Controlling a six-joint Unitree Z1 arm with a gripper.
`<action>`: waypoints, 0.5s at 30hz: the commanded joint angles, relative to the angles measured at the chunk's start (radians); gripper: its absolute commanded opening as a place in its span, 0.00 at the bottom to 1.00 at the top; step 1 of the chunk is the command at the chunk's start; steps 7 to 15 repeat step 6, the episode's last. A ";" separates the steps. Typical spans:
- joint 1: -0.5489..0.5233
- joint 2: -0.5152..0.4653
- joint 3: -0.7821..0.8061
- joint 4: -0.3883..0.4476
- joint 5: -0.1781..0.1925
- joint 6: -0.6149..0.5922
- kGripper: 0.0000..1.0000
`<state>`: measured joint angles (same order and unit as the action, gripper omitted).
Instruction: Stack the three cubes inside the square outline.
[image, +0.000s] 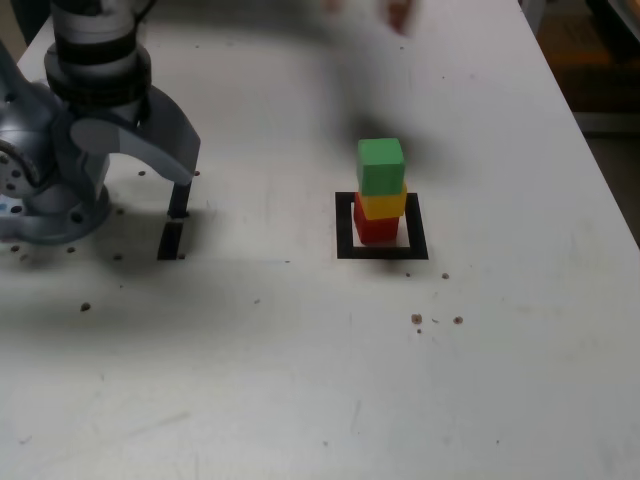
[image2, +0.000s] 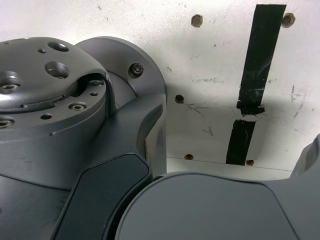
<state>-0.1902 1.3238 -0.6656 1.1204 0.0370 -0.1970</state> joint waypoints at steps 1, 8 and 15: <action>-0.002 0.012 0.017 -0.013 -0.001 0.004 1.00; -0.002 0.040 0.017 -0.050 0.010 0.018 1.00; -0.002 0.040 0.017 -0.050 0.010 0.018 1.00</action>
